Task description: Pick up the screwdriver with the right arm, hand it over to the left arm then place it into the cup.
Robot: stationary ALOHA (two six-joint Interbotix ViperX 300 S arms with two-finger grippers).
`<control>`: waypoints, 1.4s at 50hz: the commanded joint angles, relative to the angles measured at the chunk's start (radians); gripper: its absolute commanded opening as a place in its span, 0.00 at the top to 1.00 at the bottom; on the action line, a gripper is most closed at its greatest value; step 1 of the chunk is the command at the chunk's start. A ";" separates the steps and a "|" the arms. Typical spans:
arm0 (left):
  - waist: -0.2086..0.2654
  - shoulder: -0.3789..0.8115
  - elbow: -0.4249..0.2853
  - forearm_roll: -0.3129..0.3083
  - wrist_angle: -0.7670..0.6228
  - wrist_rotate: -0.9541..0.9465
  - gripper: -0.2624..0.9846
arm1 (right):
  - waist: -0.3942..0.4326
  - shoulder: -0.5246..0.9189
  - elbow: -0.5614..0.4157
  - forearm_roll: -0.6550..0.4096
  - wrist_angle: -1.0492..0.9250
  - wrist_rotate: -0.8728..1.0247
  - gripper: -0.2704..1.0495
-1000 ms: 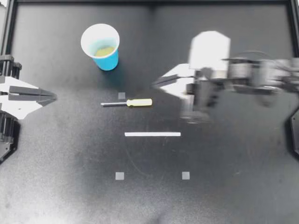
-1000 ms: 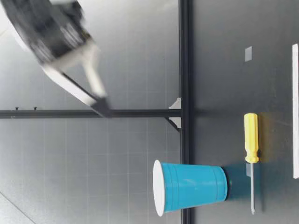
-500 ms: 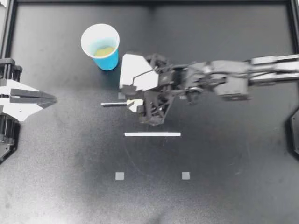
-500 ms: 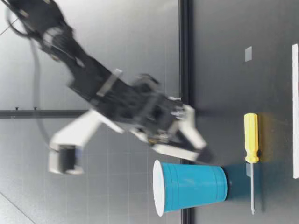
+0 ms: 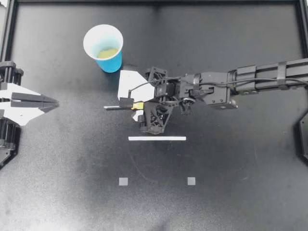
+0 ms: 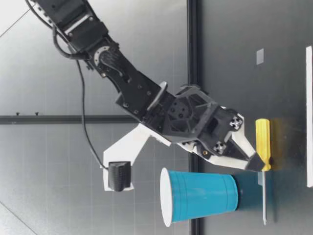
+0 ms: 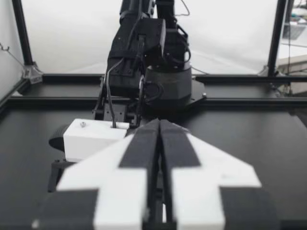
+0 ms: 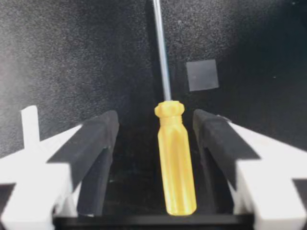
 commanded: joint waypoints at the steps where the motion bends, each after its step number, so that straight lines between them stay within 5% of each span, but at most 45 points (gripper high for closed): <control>1: 0.002 0.005 -0.014 0.000 -0.009 -0.002 0.70 | -0.020 -0.015 -0.025 -0.002 -0.014 -0.003 0.34; 28: 0.002 0.005 -0.012 0.000 -0.009 0.002 0.70 | -0.026 0.034 -0.025 -0.002 -0.044 -0.025 0.37; 46: 0.000 0.006 -0.011 0.000 -0.012 -0.002 0.68 | -0.023 0.026 -0.017 -0.002 -0.035 -0.025 0.74; 59: 0.002 0.034 -0.009 0.000 -0.012 0.000 0.44 | 0.005 -0.058 0.044 0.018 -0.100 -0.017 0.83; 70: 0.000 0.100 -0.003 0.000 -0.067 0.002 0.27 | 0.057 -0.219 0.230 0.048 -0.431 0.037 0.83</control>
